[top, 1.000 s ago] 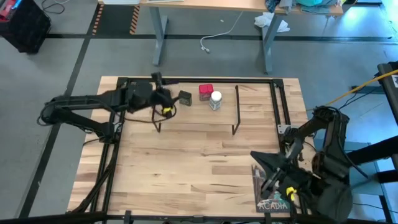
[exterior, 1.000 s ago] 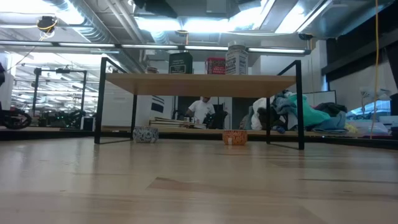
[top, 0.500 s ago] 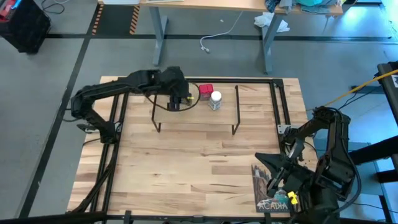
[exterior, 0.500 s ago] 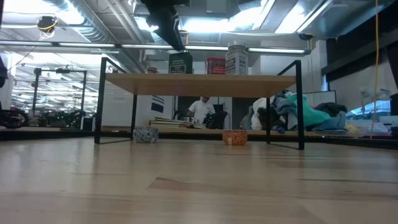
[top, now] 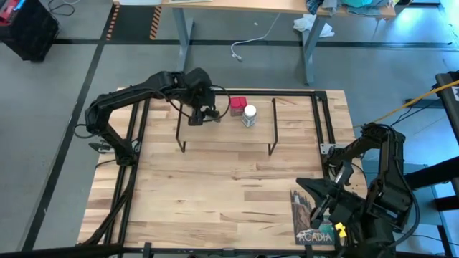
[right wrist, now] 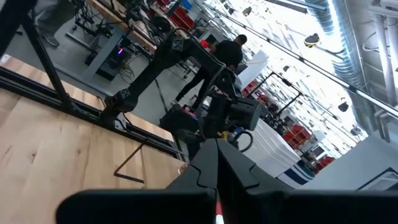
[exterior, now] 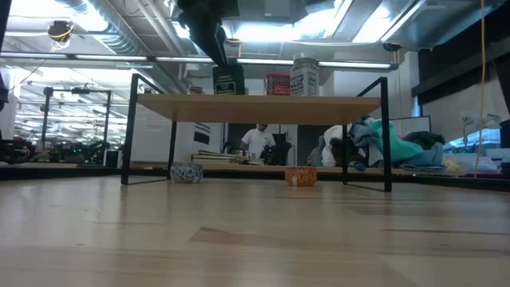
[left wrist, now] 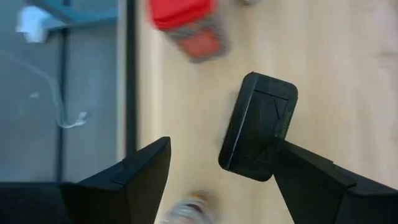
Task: Shelf spices
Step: Adjust the green seasoning can
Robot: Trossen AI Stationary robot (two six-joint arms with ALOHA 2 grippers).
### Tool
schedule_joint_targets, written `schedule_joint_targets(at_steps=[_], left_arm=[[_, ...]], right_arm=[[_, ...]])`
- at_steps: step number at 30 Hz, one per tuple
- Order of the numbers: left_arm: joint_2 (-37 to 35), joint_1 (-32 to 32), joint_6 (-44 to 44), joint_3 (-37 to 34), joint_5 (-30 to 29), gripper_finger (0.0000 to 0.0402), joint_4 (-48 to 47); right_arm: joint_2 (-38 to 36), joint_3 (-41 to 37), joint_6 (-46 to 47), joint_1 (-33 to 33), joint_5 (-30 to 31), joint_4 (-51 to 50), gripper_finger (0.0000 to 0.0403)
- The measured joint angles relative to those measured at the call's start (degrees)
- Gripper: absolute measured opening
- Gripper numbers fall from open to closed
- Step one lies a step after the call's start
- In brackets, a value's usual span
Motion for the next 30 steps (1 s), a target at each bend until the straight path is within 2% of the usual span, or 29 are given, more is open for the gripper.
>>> schedule_joint_targets(at_steps=[3, 9, 15, 30], left_arm=[[0.2, 0.0, 0.8, -0.5, 0.0, 0.0265, -1.7], [0.2, 0.1, 1.4, 0.0, -1.5, 0.0265, 2.9], [0.6, -0.6, 0.6, 0.2, -1.2, 0.0265, 2.5], [4.1, -4.2, -17.5, 0.0, -2.9, 0.0265, 1.1]], right_arm=[[0.0, 0.0, 0.0, 0.0, 0.0, -0.6, 0.0], [0.0, 0.0, 0.5, 0.0, -0.1, -1.2, 0.0], [0.0, 0.0, 0.7, 0.0, -0.2, -1.3, 0.0], [0.0, 0.0, 1.3, 0.0, -0.5, -1.3, 0.0]])
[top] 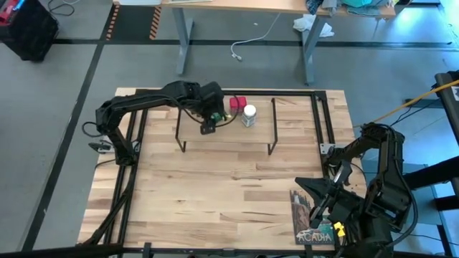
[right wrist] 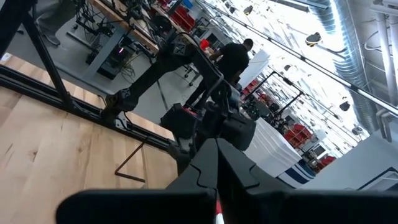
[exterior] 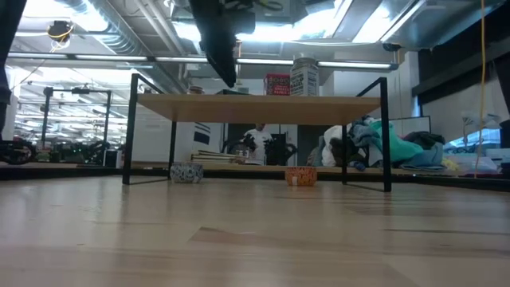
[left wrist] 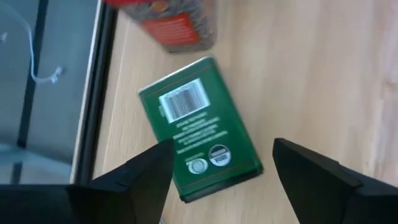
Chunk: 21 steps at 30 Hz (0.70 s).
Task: Shelf spices
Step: Adjust the green seasoning can, then remove the green seasoning can from the shelf
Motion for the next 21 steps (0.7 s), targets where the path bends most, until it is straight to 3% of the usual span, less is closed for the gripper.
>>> schedule_joint_targets(at_steps=[9, 21], left_arm=[[3.0, 1.2, -2.9, 0.0, -2.8, 0.0265, 0.8], [3.7, 3.6, -4.6, 0.1, -0.3, 0.0265, 0.4]], right_arm=[[0.0, 0.0, 0.5, 0.0, -0.3, 0.2, 0.0], [0.0, 0.0, 0.4, 0.0, -1.0, 0.2, 0.0]])
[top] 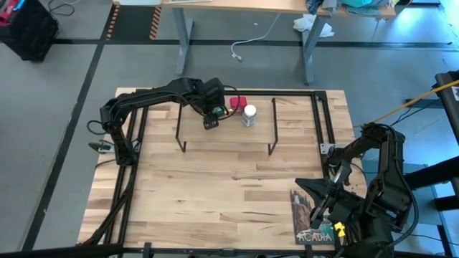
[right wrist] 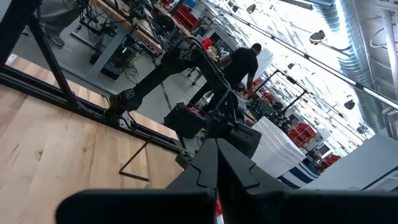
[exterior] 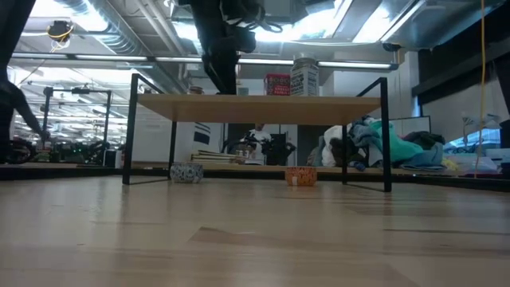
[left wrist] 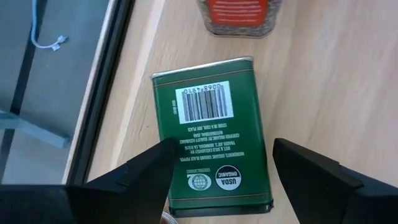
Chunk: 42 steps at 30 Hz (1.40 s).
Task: Shelf spices
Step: Remove the green seasoning can from the shelf
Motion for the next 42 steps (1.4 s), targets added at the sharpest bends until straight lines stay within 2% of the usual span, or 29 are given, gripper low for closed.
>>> schedule_joint_targets(at_steps=[4, 12, 27, 33, 42], left_arm=[[0.7, -0.6, 0.1, 0.2, 2.0, 0.0265, 0.3], [0.8, -2.9, 0.4, 0.1, 2.3, 0.0265, 0.2], [-0.6, -9.1, 4.6, 6.1, -1.4, 0.0265, -0.5], [-0.6, -9.2, 4.8, 5.7, -9.9, 0.0265, -5.2], [-0.7, -9.0, 4.9, 5.5, -7.4, 0.0265, -9.1]], right_arm=[[0.0, 0.0, -0.1, 0.0, -0.7, 0.0, 0.0], [0.0, 0.0, -0.2, 0.0, -1.0, 0.0, 0.0], [0.0, 0.0, -0.2, 0.0, -1.1, 0.0, 0.0], [0.0, 0.0, 0.5, 0.0, -1.5, -0.2, 0.0], [0.0, 0.0, 0.6, 0.0, -1.6, -0.2, 0.0]])
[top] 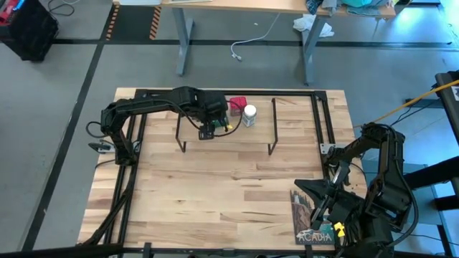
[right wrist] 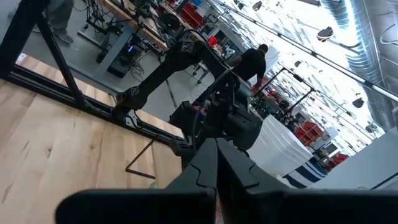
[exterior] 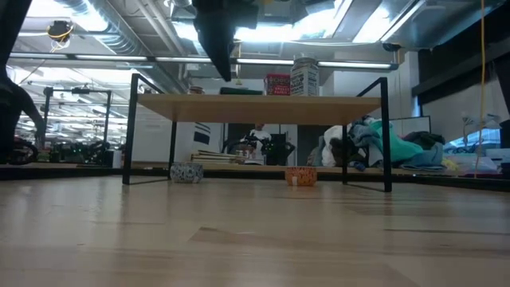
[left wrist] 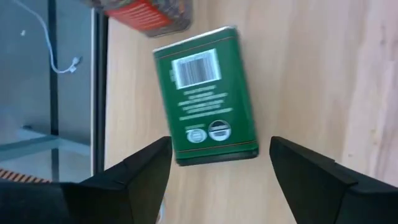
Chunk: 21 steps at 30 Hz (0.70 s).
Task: Shelf spices
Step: Remove the green seasoning can from the shelf
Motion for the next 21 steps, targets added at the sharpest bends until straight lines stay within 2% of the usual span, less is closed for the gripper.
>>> schedule_joint_targets(at_steps=[5, 15, 19, 21], left_arm=[[0.0, 0.9, 0.1, 0.0, 4.2, 0.0265, 0.0], [0.1, 4.2, -1.4, 0.0, 6.8, 0.0265, 0.3], [0.1, 4.6, -1.5, 0.0, 3.2, 0.0265, 2.6], [0.1, 4.6, -1.4, 0.0, 3.3, 0.0265, 1.6]], right_arm=[[0.0, 0.0, 0.2, 0.0, -0.7, 0.0, 0.0], [0.0, 0.0, 0.3, 0.0, -1.5, 0.0, 0.0], [0.0, 0.0, 0.4, 0.0, -1.5, 0.0, 0.0], [0.0, 0.0, 0.4, 0.0, -1.5, 0.0, 0.0]])
